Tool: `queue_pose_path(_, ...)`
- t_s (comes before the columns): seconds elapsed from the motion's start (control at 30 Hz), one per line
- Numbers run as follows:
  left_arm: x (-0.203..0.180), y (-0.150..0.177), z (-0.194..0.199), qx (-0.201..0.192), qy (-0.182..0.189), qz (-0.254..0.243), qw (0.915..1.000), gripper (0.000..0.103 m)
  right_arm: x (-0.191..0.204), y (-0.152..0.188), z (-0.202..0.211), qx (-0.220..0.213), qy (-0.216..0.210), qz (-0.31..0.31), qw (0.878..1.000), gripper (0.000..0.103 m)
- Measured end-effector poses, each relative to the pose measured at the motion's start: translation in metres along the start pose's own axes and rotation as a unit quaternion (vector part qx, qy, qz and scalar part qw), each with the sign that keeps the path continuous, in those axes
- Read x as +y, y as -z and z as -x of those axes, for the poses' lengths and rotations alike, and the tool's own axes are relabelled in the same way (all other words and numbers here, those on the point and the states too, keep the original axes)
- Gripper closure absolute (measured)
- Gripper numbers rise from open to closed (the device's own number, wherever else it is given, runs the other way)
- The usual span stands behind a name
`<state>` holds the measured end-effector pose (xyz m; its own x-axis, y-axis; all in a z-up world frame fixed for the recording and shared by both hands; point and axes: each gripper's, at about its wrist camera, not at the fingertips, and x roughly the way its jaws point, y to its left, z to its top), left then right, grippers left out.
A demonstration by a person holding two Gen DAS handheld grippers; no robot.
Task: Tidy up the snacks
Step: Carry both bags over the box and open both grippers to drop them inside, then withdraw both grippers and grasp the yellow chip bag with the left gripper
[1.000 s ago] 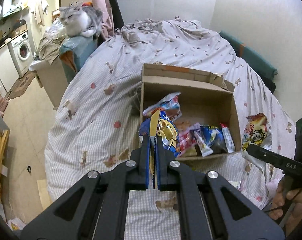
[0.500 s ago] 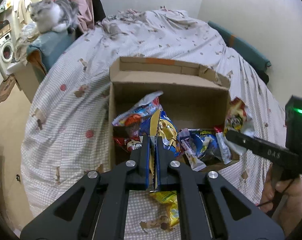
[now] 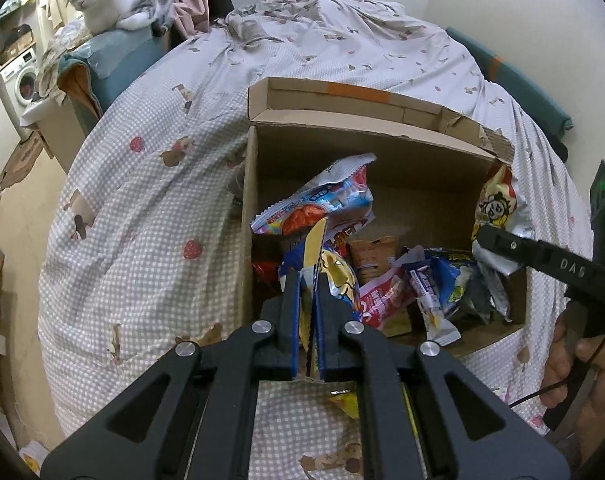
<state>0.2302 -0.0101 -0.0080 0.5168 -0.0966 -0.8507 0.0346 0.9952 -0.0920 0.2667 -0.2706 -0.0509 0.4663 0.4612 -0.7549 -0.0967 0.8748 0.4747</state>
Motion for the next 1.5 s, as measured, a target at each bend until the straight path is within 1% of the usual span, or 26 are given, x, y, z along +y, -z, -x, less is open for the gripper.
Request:
queue_pose_path(0.17,-0.005,-0.002,0.003,-0.01,-0.005,-0.016,0.9998,0.096,0.002,-0.003,-0.001,-0.004,-0.03,-0.008,0.999,0.048)
queue_pose_path(0.3,-0.006,-0.002,0.004,-0.016,-0.009,-0.022,0.9996,0.096,0.006,-0.003,0.0,-0.008,-0.039,-0.004,0.999,0.047)
queue_pose_path(0.33,-0.005,-0.002,0.004,-0.017,-0.013,-0.021,0.9995,0.095,0.007,-0.004,0.001,-0.01,-0.04,-0.004,0.999,0.043)
queue_pose_path(0.37,-0.005,-0.003,0.005,-0.017,-0.02,-0.021,0.9994,0.09,0.007,-0.004,0.002,-0.012,-0.044,-0.006,0.999,0.038)
queue_pose_path(0.4,-0.006,-0.003,0.005,-0.017,-0.026,-0.022,0.9993,0.083,0.007,-0.003,0.004,-0.016,-0.049,-0.008,0.999,0.024)
queue_pose_path(0.43,-0.006,-0.002,0.007,-0.021,-0.032,-0.022,0.999,0.059,0.007,-0.003,0.007,-0.022,-0.052,-0.008,0.998,0.014)
queue_pose_path(0.47,-0.006,-0.002,0.008,-0.027,-0.035,-0.021,0.9988,0.031,0.008,-0.003,0.01,-0.03,-0.05,-0.006,0.998,0.013)
queue_pose_path(0.53,-0.005,-0.001,0.013,-0.04,-0.038,-0.018,0.9983,0.014,0.011,-0.003,0.012,-0.033,-0.044,0.006,0.998,0.013)
queue_pose_path(0.6,-0.006,-0.001,0.016,-0.048,-0.039,-0.021,0.9978,0.014,0.011,-0.003,0.012,-0.031,-0.037,0.009,0.999,0.013)
queue_pose_path(0.73,-0.009,-0.001,0.014,-0.046,-0.044,-0.033,0.9974,0.014,0.011,-0.003,0.01,-0.026,-0.04,0.007,0.999,0.013)
queue_pose_path(1.03,-0.002,0.002,0.008,-0.032,-0.044,-0.011,0.9985,0.014,0.011,-0.003,0.012,-0.026,-0.043,0.007,0.999,0.013)
queue_pose_path(1.3,0.003,0.01,0.016,-0.035,-0.051,-0.002,0.9981,0.014,0.014,0.003,0.025,-0.03,-0.04,0.006,0.999,0.013)
queue_pose_path(1.5,0.005,0.02,0.027,-0.033,-0.052,0.001,0.9981,0.014,0.014,0.017,0.043,-0.027,-0.029,-0.003,0.999,0.013)
